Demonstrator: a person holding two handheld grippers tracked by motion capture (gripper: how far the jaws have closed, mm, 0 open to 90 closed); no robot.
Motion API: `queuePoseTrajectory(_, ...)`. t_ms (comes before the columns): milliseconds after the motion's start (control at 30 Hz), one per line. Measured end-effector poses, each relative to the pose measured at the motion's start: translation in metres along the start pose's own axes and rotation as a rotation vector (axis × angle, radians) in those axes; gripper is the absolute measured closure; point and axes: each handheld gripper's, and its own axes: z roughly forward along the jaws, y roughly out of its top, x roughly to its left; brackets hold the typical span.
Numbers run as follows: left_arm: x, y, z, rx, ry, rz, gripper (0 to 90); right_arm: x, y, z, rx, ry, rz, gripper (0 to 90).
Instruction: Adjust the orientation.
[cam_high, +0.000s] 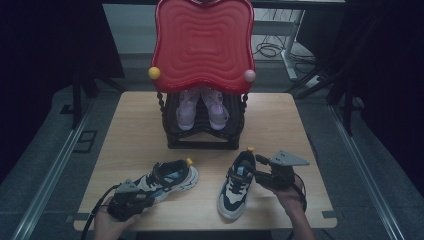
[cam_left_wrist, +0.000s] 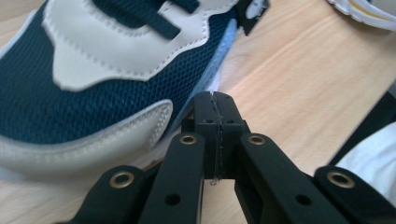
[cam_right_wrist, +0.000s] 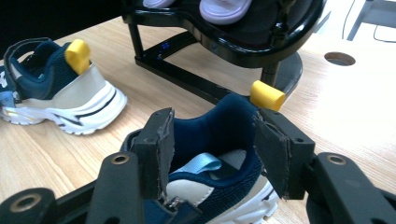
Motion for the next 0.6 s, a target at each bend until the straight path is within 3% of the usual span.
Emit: queuePoseTrajectory(600,0.042,0.004,-0.007,-0.018,0.047,-0.083,89.8,-0.004,-0.003,0.001,0.007,-0.007,0.012,47.7)
